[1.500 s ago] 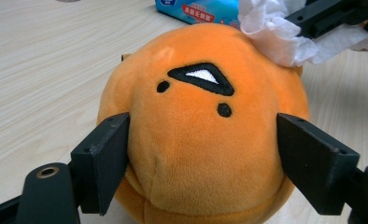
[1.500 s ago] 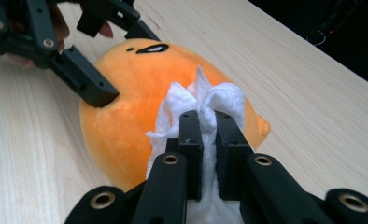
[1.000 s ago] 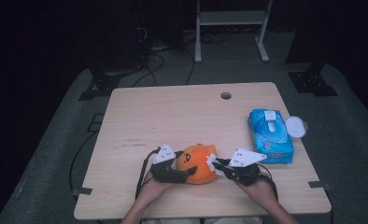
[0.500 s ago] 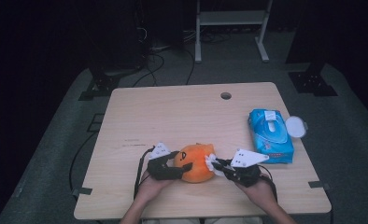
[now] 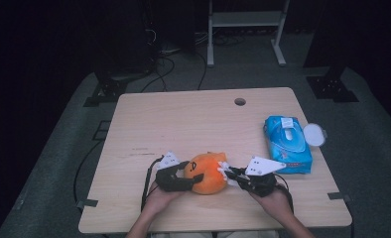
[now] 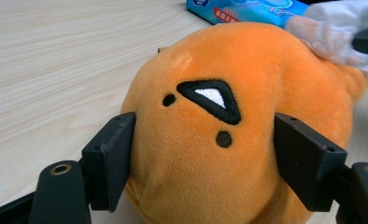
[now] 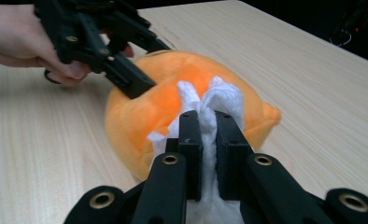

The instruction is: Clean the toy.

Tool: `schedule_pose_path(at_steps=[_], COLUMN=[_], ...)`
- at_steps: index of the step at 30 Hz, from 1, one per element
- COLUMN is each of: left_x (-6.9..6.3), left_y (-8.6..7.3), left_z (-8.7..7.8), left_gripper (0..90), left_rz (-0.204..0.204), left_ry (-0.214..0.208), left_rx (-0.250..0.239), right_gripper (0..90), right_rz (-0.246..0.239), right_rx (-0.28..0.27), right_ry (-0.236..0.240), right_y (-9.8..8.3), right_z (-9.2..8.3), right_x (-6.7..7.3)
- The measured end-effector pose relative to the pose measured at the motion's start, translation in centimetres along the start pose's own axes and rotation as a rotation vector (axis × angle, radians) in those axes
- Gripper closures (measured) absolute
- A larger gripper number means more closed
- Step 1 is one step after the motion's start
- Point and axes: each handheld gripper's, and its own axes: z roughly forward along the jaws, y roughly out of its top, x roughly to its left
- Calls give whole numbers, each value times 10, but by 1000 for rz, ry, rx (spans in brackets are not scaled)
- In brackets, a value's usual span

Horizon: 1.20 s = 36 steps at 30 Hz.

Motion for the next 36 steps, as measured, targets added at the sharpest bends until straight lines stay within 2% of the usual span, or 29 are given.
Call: schedule_pose_path(at_steps=[2, 3, 5, 7, 10, 12, 13, 14, 15, 16, 17, 18, 20, 21, 22, 23, 24, 25, 26, 28, 29, 31, 32, 33, 36], left_x=[-1, -1, -2, -3, -6, -8, -9, -9, -10, -11, -12, -12, -12, -11, -10, -8, -7, -7, -7, -7, -6, -5, -4, -3, -1], left_y=[0, 0, 0, 0, 0, 0, 0, 0, 0, 0, 0, 0, 3, 6, 9, 11, 12, 13, 13, 9, 8, 6, 5, 5, 2], left_z=[0, 1, 1, 2, 2, 2, 1, 1, 1, 1, 1, 0, -3, -5, -7, -10, -11, -11, -10, -9, -9, -9, -9, -9, -11], left_gripper=[257, 257, 258, 259, 273, 285, 291, 291, 292, 292, 291, 291, 266, 175, 160, 157, 157, 158, 198, 234, 271, 295, 301, 302, 302], left_rz=[9, 11, 15, 24, 47, 57, 63, 69, 72, 81, 86, 93, 86, 73, 62, 53, 49, 48, 58, 72, 72, 68, 66, 65, 62], left_ry=[-1, -3, -4, -4, -7, -8, -8, -10, -9, -9, -10, -12, -33, -51, -64, -75, -83, -80, -72, -71, -66, -63, -64, -67, -70], left_rx=[2, 1, -1, -1, 2, 6, 12, 11, 11, 15, 17, 20, 24, 19, 3, -29, -57, -60, -50, -24, -14, -12, -7, -9, -6], right_gripper=[820, 820, 820, 820, 819, 820, 819, 819, 819, 819, 819, 819, 819, 819, 819, 819, 819, 819, 819, 819, 819, 819, 819, 819, 819], right_rz=[40, 40, 72, 64, 24, 25, 56, 56, 77, 99, 135, 135, 121, 79, 60, 40, 40, 31, -1, -16, -6, 60, 106, 116, 141], right_rx=[18, 18, 15, -2, -25, -20, -17, -17, -11, -8, -13, -13, -18, -23, -23, -29, -29, -40, -42, -34, -31, -34, -12, 1, -1], right_ry=[-24, -24, -14, 4, 20, 14, 8, 8, -6, -22, -17, -17, 0, 11, 13, 28, 28, 50, 61, 51, 52, 62, 23, 9, 21], right_y=[-6, -6, -8, -4, 5, 5, 1, 1, -1, -3, -6, -6, -4, -1, 0, 1, 1, 3, 6, 7, 5, 0, -6, -9, -14], right_z=[2, 2, 2, 1, 2, 5, 8, 8, 8, 9, 8, 8, 8, 9, 9, 9, 9, 8, 8, 8, 9, 11, 12, 13, 12], right_x=[-13, -13, -16, -11, 0, -1, -10, -10, -14, -19, -25, -25, -20, -12, -10, -6, -6, -3, 5, 7, 5, -6, -17, -20, -24])
